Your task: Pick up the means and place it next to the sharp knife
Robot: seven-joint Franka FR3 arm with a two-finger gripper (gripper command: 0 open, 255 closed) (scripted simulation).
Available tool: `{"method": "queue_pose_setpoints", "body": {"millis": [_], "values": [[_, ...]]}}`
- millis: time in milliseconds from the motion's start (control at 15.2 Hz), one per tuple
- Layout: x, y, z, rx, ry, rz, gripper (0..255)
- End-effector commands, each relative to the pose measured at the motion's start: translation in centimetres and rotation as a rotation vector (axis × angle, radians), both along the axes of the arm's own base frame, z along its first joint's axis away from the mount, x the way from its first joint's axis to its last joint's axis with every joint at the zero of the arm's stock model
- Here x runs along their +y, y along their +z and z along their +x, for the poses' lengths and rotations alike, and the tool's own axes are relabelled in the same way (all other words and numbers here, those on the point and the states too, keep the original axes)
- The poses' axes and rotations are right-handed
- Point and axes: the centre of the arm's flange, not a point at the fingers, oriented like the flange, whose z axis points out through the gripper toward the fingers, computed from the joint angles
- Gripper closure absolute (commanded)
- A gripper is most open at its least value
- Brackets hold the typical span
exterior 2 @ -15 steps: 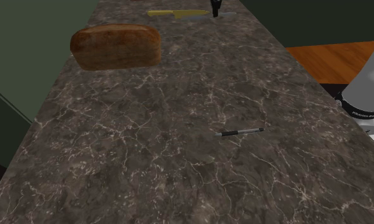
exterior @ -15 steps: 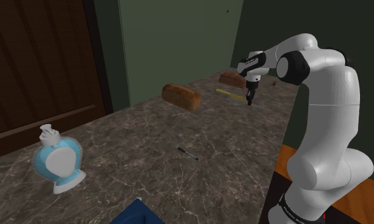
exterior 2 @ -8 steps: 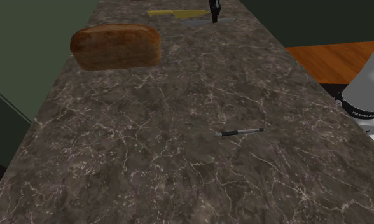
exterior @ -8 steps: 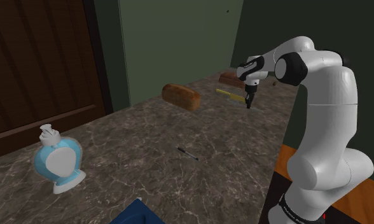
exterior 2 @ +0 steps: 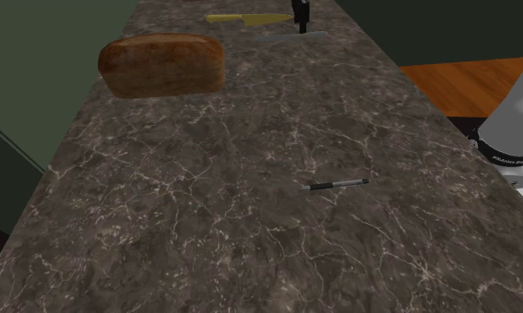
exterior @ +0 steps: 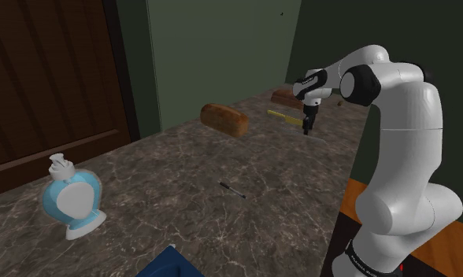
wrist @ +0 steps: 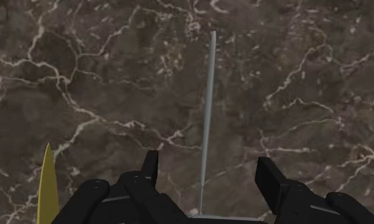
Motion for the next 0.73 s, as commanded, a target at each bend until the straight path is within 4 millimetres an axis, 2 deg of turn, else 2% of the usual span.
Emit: {"method": "queue_pose_setpoints", "body": {"millis": [0,132,396,660], "values": [[0.0,0.0,0.0,0.0,0.0,0.0,0],[0.0,0.0,0.0,0.0,0.0,0.0,0],[0.3,4.9,0.7,0.0,0.0,0.0,0],[0.3,4.9,0.7,0.0,0.0,0.0,0]]}}
